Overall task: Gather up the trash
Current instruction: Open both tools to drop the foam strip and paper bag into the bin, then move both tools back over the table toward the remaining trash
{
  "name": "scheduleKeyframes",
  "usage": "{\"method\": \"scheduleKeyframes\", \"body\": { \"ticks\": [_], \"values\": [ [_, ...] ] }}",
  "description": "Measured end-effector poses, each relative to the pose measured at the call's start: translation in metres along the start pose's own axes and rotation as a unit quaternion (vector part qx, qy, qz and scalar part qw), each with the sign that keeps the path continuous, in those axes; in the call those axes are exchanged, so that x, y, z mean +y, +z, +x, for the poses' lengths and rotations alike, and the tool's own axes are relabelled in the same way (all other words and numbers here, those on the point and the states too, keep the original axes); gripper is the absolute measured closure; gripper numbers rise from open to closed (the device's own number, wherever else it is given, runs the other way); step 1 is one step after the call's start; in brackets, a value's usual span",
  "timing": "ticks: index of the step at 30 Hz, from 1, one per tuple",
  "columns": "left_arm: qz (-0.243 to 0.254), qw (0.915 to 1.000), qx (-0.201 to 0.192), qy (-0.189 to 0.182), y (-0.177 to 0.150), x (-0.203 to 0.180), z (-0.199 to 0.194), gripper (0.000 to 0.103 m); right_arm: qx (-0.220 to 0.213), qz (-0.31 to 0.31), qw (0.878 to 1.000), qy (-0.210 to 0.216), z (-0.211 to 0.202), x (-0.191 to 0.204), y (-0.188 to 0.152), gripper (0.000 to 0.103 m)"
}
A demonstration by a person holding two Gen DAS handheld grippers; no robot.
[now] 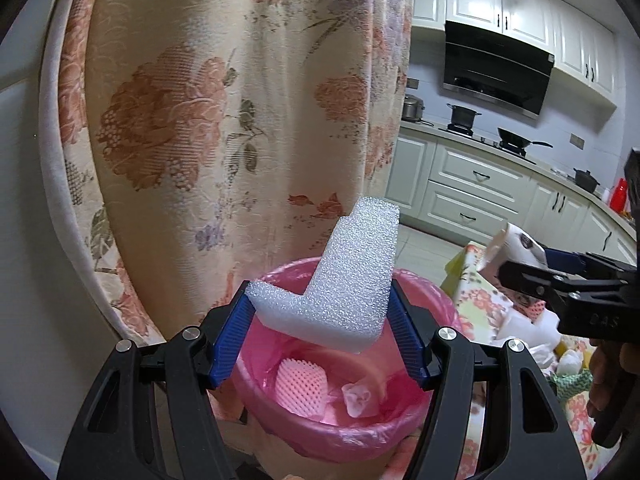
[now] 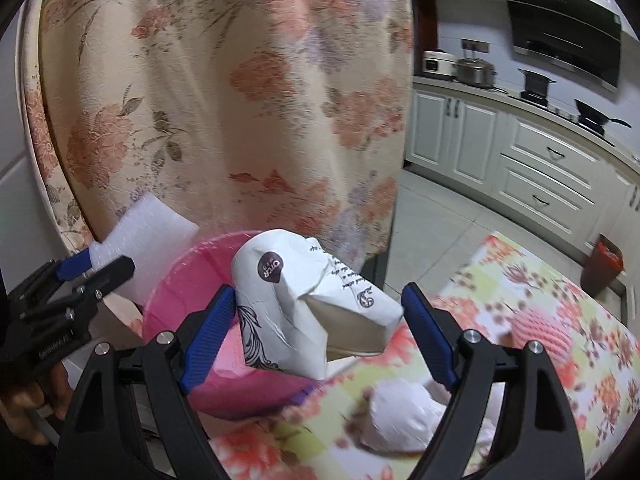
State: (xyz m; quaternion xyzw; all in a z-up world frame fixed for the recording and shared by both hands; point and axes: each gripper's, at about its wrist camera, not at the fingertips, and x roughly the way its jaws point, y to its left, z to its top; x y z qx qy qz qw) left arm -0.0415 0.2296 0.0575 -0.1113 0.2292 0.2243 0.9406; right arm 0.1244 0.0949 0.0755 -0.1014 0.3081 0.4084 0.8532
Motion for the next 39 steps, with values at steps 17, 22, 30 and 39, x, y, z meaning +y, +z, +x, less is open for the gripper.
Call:
{"method": "scheduleKeyframes", "body": {
  "ticks": [17,22,30,39],
  "values": [
    [-0.014,0.9999,-0.002,-0.001,0.004,0.010,0.005,0.016,-0.003,-0.008,1.000,0.020,0.027,0.008,0.024,0.015],
    [-0.011,0.9999,-0.002,-0.004,0.004,0.008,0.005,0.016,-0.005,0.004,1.000,0.009,0.019,-0.004,0.018,0.015],
    [0.005,0.9998,0.000,-0.020,0.005,-0.011,0.004,0.016,-0.011,0.022,0.999,-0.022,-0.005,-0.026,-0.001,0.015],
    [0.032,0.9983,0.003,-0.049,0.001,-0.049,-0.003,0.016,-0.014,0.058,0.995,-0.080,-0.052,-0.076,-0.040,0.015]
  ]
}}
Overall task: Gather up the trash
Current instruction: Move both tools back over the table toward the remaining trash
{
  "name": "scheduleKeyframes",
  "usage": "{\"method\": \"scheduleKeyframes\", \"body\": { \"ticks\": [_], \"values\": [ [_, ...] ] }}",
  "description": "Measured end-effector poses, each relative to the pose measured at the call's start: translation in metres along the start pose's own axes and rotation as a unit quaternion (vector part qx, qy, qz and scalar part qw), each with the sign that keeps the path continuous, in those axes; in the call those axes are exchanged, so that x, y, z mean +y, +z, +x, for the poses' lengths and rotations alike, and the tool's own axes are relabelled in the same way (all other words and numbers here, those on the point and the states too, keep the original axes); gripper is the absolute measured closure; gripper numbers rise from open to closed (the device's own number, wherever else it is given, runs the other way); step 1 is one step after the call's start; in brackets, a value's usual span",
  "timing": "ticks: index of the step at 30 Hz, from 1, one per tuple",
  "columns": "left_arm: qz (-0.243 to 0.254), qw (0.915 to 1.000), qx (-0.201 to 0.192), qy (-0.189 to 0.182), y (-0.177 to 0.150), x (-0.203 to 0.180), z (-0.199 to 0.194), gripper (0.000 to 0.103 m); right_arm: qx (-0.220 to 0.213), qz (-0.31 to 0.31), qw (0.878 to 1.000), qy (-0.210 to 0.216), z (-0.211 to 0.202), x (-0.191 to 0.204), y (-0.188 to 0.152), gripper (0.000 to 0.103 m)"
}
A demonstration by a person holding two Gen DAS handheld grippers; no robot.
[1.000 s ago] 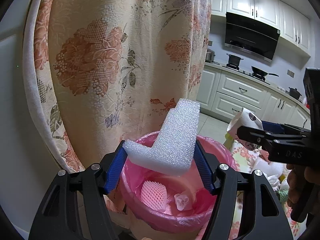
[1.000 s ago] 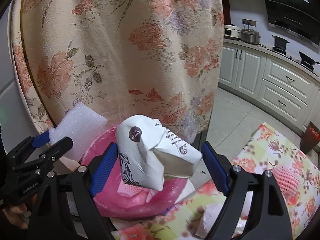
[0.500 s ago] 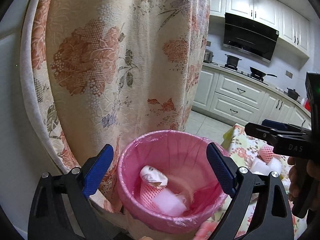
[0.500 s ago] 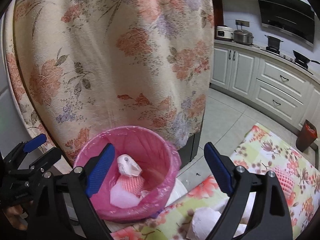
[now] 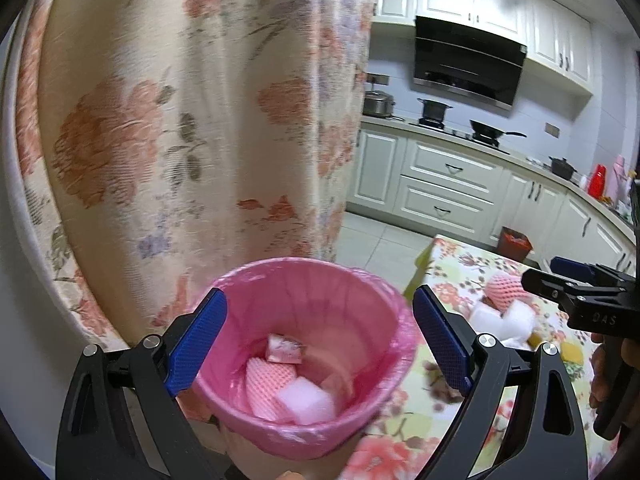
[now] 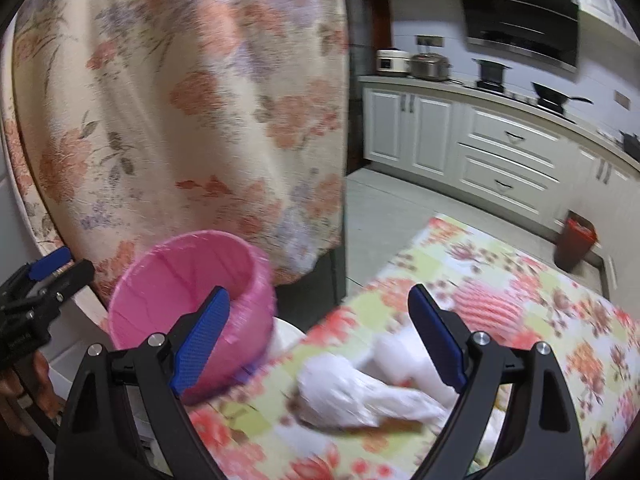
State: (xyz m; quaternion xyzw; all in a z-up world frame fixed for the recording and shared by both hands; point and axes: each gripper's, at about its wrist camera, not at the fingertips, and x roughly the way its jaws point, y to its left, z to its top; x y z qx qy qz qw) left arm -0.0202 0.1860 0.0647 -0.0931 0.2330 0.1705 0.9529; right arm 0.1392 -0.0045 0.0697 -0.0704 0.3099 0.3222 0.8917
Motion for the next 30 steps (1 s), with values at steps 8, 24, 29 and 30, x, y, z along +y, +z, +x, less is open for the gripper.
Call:
{"method": "scheduleKeyframes", "body": {
  "ticks": [8,24,29,30],
  "values": [
    [0.027,0.9991,0.004,-0.033,-0.001,-0.040,0.001,0.016,-0.004,0.036,0.998,-0.044,-0.036,-0.057,-0.024,0.015],
    [0.068,0.9940,0.031,-0.080,-0.015,-0.112,0.010,0.016,0.004,0.115,0.986,-0.117,-0.086,-0.156,-0.084,0.015],
    [0.077,0.9918,0.044,-0.092,-0.021,-0.130,0.017,0.016,0.008,0.136,0.982,-0.133,-0.093,-0.179,-0.100,0.015],
    [0.079,0.9913,0.046,-0.094,-0.022,-0.134,0.019,0.016,0.010,0.139,0.981,-0.135,-0.094,-0.183,-0.102,0.015]
  ]
}}
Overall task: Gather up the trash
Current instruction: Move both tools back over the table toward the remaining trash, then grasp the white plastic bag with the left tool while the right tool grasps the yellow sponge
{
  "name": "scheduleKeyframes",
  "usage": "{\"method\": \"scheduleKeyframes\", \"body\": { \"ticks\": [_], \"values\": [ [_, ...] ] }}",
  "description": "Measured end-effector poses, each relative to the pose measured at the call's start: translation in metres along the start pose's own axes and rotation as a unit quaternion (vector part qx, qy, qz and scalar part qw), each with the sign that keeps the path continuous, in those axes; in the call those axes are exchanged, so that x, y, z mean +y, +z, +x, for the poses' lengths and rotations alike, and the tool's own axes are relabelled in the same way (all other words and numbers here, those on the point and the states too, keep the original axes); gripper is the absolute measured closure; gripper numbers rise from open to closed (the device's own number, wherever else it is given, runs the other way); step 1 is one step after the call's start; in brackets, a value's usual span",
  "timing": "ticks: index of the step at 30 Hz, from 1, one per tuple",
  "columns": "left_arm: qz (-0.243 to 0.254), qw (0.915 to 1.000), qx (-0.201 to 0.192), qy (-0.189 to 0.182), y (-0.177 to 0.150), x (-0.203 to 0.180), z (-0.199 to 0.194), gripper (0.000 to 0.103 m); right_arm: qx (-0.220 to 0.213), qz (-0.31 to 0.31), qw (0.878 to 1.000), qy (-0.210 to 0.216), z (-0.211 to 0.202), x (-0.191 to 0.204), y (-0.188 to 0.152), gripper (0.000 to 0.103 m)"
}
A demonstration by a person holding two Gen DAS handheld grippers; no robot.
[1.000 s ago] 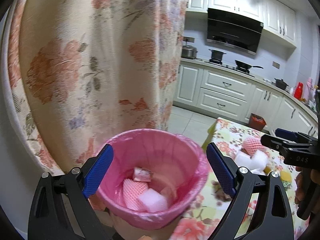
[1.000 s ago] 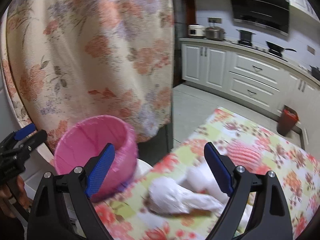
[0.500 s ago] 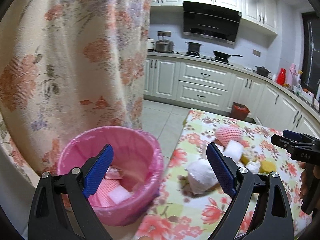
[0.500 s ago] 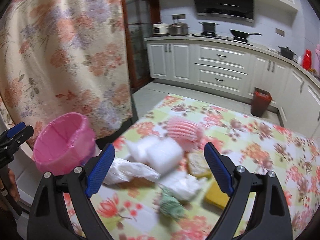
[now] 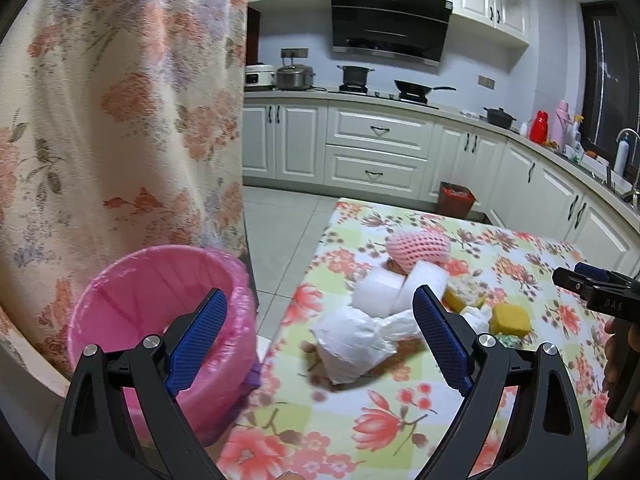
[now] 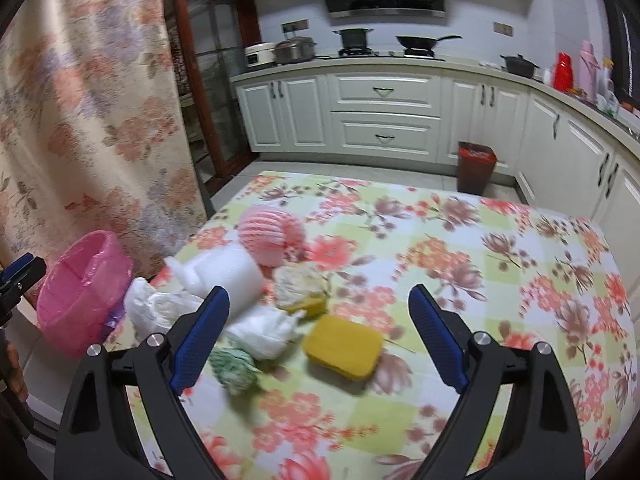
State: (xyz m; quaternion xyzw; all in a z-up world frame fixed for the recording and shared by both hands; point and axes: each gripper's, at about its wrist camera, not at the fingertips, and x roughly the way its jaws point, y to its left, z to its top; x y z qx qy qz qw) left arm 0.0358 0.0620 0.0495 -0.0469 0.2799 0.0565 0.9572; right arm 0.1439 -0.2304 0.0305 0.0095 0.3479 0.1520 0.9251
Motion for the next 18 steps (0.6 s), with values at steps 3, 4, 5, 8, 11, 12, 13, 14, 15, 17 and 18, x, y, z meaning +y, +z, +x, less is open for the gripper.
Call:
{"method": "scheduleKeyframes", "body": {
  "ticks": [3,4,5,8,11,12,13,14,15,17,18],
  "values": [
    [0.005,0.9999,0.007,-0.008,-0.002,-0.009,0.008,0.016,0.007,0.006,1.000,-0.010,0.003,-0.012,-0.007,0.014],
    [0.007,0.9999,0.010,-0.010,-0.003,-0.012,0.011,0.016,0.009,0.007,1.000,-0.013,0.003,-0.014,-0.008,0.014],
    [0.008,0.9998,0.013,-0.012,-0.003,-0.014,0.013,0.016,0.012,0.008,1.000,-0.016,0.005,-0.017,-0.011,0.014],
    [0.009,0.9995,0.024,-0.017,-0.006,-0.020,0.023,0.016,0.025,0.010,0.999,-0.023,0.012,-0.024,-0.018,0.013],
    [0.006,0.9991,0.038,-0.021,-0.009,-0.024,0.036,0.016,0.040,0.015,0.999,-0.026,0.021,-0.028,-0.025,0.011],
    [0.006,0.9989,0.040,-0.022,-0.010,-0.024,0.040,0.016,0.045,0.016,0.999,-0.025,0.024,-0.028,-0.028,0.011],
    [0.006,0.9987,0.046,-0.022,-0.012,-0.026,0.045,0.016,0.051,0.017,0.998,-0.025,0.028,-0.028,-0.030,0.011],
    [0.006,0.9985,0.050,-0.021,-0.013,-0.026,0.049,0.016,0.055,0.017,0.998,-0.025,0.032,-0.028,-0.032,0.011],
    [0.006,0.9983,0.054,-0.021,-0.014,-0.027,0.053,0.016,0.058,0.017,0.998,-0.025,0.033,-0.028,-0.034,0.011],
    [0.005,0.9976,0.066,-0.020,-0.017,-0.027,0.062,0.016,0.065,0.017,0.997,-0.026,0.041,-0.027,-0.036,0.010],
    [0.004,0.9974,0.069,-0.020,-0.019,-0.027,0.065,0.016,0.068,0.017,0.997,-0.026,0.043,-0.026,-0.036,0.009]
  ]
}}
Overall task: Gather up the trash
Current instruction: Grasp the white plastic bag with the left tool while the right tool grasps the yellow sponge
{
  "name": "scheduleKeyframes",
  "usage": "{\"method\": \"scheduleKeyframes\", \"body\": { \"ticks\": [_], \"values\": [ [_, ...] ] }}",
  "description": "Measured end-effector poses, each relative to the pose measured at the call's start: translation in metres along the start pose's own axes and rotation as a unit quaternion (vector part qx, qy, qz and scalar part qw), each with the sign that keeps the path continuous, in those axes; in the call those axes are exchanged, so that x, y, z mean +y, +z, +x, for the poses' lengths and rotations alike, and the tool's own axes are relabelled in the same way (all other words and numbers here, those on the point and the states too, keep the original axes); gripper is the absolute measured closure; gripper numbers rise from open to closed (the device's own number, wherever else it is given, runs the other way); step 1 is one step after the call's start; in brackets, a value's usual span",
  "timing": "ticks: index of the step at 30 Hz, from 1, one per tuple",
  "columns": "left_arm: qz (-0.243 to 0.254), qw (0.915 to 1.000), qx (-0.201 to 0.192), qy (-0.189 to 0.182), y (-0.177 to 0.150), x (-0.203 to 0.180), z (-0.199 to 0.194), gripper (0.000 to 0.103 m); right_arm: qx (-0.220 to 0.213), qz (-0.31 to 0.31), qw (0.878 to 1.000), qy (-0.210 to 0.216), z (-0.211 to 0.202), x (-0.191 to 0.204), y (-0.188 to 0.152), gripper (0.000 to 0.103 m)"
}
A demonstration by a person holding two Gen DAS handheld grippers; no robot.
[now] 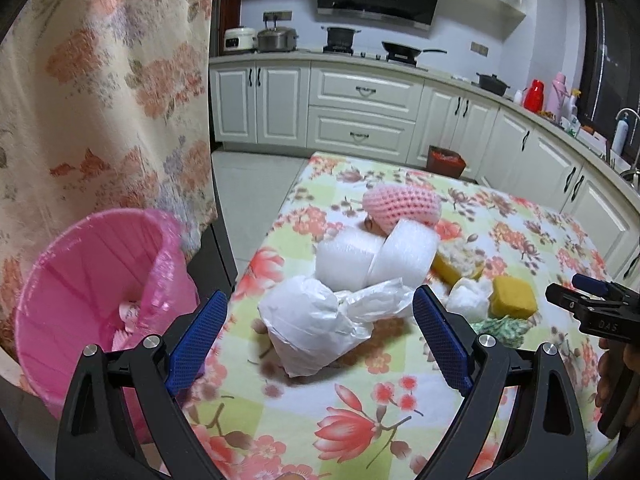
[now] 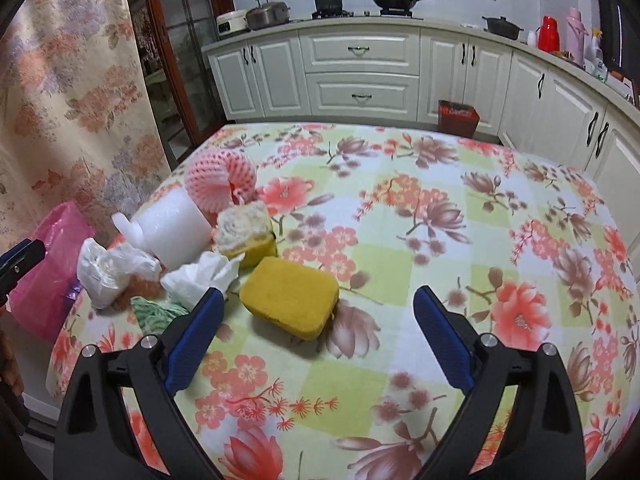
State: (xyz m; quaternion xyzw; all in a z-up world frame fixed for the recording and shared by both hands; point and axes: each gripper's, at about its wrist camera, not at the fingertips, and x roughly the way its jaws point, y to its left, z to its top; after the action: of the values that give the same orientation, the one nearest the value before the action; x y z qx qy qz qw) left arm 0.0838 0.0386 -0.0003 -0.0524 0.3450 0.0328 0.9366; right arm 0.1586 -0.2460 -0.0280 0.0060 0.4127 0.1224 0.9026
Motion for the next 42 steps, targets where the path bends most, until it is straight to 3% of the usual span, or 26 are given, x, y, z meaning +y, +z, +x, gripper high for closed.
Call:
{"method": "scheduleKeyframes", "body": {
  "ticks": [22,29,32,35,42],
  "values": [
    [-0.027,0.9950,0.095,0.013,-0.012,0.010,0.076,0.016,0.051,-0.009,0.999,0.004,0.057,0.015,0.003,0.009],
    [-0.018,0.9930,0.117,0.002,-0.018,0.005,0.086,0.041,0.062,-0.017,0.998,-0.001,0.069,0.016,0.003,0.009],
    [-0.014,0.9931,0.117,-0.003,-0.017,0.004,0.087,0.049,0.069,-0.018,0.997,-0.002,0.073,0.016,0.002,0.015],
    [-0.012,0.9933,0.115,-0.006,-0.016,0.003,0.084,0.054,0.075,-0.018,0.997,0.004,0.075,0.016,0.000,0.030],
    [-0.011,0.9943,0.106,-0.007,-0.011,0.004,0.075,0.059,0.067,-0.017,0.998,0.008,0.066,0.015,0.000,0.036]
  ]
}}
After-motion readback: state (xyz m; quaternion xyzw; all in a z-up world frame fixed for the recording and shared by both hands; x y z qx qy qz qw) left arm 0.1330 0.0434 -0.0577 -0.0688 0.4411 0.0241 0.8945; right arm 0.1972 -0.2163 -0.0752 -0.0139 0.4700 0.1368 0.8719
